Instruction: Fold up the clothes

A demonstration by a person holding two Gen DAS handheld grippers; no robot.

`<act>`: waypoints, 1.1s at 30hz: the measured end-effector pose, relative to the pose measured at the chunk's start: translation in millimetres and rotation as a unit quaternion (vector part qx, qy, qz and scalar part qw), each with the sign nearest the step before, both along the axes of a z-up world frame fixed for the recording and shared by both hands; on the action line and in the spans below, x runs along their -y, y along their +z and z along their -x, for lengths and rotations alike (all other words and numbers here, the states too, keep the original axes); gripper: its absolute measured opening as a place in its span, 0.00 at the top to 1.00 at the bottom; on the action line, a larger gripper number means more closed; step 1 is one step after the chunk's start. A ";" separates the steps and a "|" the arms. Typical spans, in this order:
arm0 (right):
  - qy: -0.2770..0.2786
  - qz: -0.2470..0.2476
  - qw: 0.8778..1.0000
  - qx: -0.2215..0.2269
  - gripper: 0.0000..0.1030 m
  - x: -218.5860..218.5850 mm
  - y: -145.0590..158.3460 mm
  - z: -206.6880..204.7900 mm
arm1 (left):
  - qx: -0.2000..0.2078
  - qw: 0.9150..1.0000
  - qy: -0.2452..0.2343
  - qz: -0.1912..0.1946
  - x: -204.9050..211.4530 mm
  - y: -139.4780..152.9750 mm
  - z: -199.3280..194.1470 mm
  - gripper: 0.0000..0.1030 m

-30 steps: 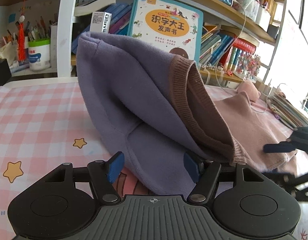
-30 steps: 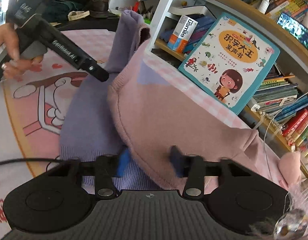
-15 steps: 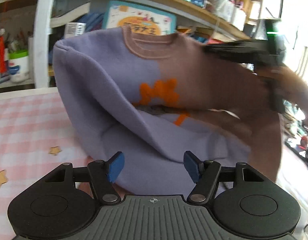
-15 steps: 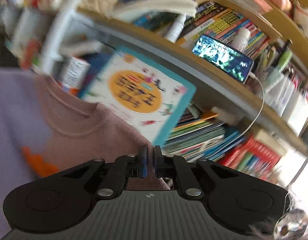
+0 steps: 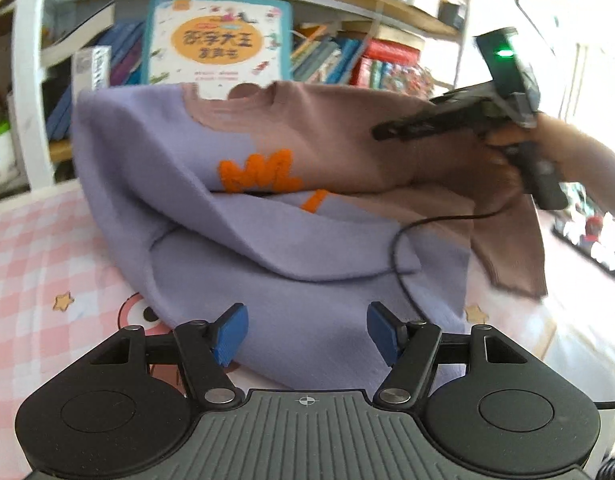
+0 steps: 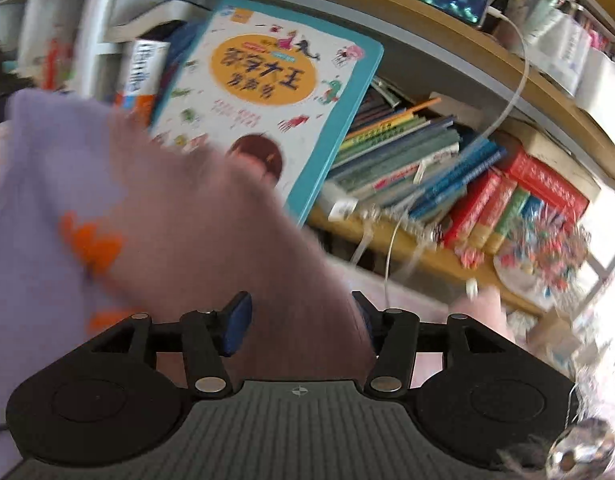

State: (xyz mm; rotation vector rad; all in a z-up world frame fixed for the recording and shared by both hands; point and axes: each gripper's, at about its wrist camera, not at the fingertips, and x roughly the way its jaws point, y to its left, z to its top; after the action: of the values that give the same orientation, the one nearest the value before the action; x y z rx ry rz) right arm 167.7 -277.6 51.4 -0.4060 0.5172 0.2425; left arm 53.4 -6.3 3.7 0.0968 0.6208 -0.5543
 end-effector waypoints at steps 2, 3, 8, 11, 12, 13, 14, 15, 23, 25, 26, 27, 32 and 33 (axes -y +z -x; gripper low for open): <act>0.012 -0.003 1.000 -0.018 0.51 5.1 -4.2 22.7 | 0.006 1.000 -0.025 -0.018 6.5 0.0 7.1 0.34; 0.014 -0.006 0.999 -0.030 0.51 7.0 -8.2 31.6 | 0.005 0.999 -0.040 -0.025 10.1 -0.5 10.6 0.34; 0.018 -0.033 0.996 -0.086 0.50 19.0 -26.1 68.9 | 0.016 0.990 -0.120 -0.074 35.5 -4.2 31.9 0.33; -0.010 -0.074 0.992 -0.104 0.50 33.6 -29.3 59.9 | 0.033 0.982 -0.152 -0.111 50.6 -8.0 41.4 0.29; -0.026 -0.078 0.992 -0.100 0.50 37.9 -29.2 55.4 | 0.040 0.979 -0.157 -0.124 55.6 -9.7 44.0 0.29; -0.043 -0.082 0.991 -0.096 0.50 42.1 -29.2 51.0 | 0.048 0.977 -0.160 -0.136 59.8 -11.0 45.8 0.27; -0.053 -0.087 0.991 -0.088 0.50 45.1 -28.5 48.3 | 0.058 0.975 -0.160 -0.145 63.0 -11.5 46.5 0.26; -0.060 -0.094 0.990 -0.083 0.50 47.4 -27.3 46.2 | 0.064 0.973 -0.159 -0.152 65.5 -11.9 46.6 0.25; -0.049 -0.106 0.992 -0.047 0.89 48.8 -25.1 47.0 | 0.070 0.975 -0.129 -0.165 63.9 -12.8 37.2 0.45; -0.044 -0.110 0.992 -0.046 0.94 46.8 -25.9 47.6 | 0.071 0.974 -0.127 -0.173 65.6 -12.0 37.4 0.66; -0.044 -0.109 0.992 -0.044 0.94 44.8 -26.0 47.9 | 0.072 0.974 -0.122 -0.178 65.7 -12.3 36.3 0.75; -0.044 -0.100 0.993 -0.037 0.95 41.9 -25.4 50.3 | 0.074 0.973 -0.118 -0.183 65.2 -12.6 35.1 0.79; -0.036 -0.082 0.996 -0.023 0.95 34.0 -16.4 62.8 | 0.067 0.976 -0.114 -0.171 48.8 -6.5 34.2 0.88; -0.031 -0.077 0.996 -0.022 0.95 32.1 -13.7 67.1 | 0.063 0.978 -0.113 -0.164 41.6 -4.3 35.8 0.88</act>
State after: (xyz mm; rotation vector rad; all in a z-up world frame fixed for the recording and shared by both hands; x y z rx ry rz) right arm 100.6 -309.8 37.7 -0.2342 0.5489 0.2299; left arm 17.6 -47.9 -0.6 0.5155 0.5760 -0.6551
